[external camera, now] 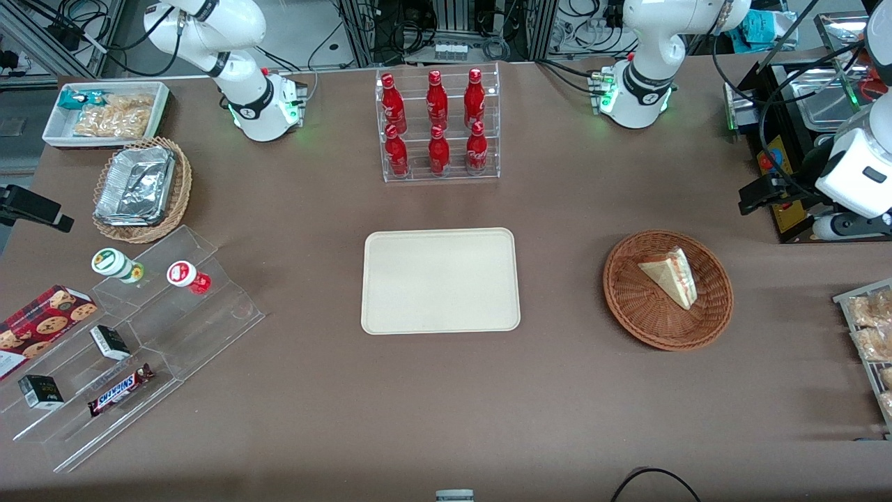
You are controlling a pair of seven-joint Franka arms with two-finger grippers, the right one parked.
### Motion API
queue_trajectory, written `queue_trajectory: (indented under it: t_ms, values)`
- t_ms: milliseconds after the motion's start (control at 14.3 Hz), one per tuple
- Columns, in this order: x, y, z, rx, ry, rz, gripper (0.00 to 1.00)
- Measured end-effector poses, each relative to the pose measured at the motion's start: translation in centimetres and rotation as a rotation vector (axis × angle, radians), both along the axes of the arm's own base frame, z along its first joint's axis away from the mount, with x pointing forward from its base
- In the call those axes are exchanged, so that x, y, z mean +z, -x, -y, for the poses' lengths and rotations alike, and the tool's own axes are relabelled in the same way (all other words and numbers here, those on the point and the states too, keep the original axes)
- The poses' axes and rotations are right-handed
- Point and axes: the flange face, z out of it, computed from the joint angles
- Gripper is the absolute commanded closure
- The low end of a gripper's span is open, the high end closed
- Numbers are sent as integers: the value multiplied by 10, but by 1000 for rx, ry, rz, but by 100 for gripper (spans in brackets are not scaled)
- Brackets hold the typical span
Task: Place sandwich from basket to tray
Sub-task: 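Move the left gripper over the wicker basket above the sandwich, then lower the left gripper and close it on the wrapped sandwich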
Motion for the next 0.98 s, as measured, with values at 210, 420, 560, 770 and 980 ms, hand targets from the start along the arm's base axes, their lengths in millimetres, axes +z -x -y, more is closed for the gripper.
queue_trajectory:
  t_ms: [210,420,560,770,980]
  values:
    - [-16,-4,2,-11,0,-25,0]
    - [-69,-10,3,-13,-3,-88,0]
    - [-113,-13,3,-14,-4,-99,0]
    - [-177,-8,3,-16,-1,-56,0]
    - [-230,5,0,-1,1,1,0]
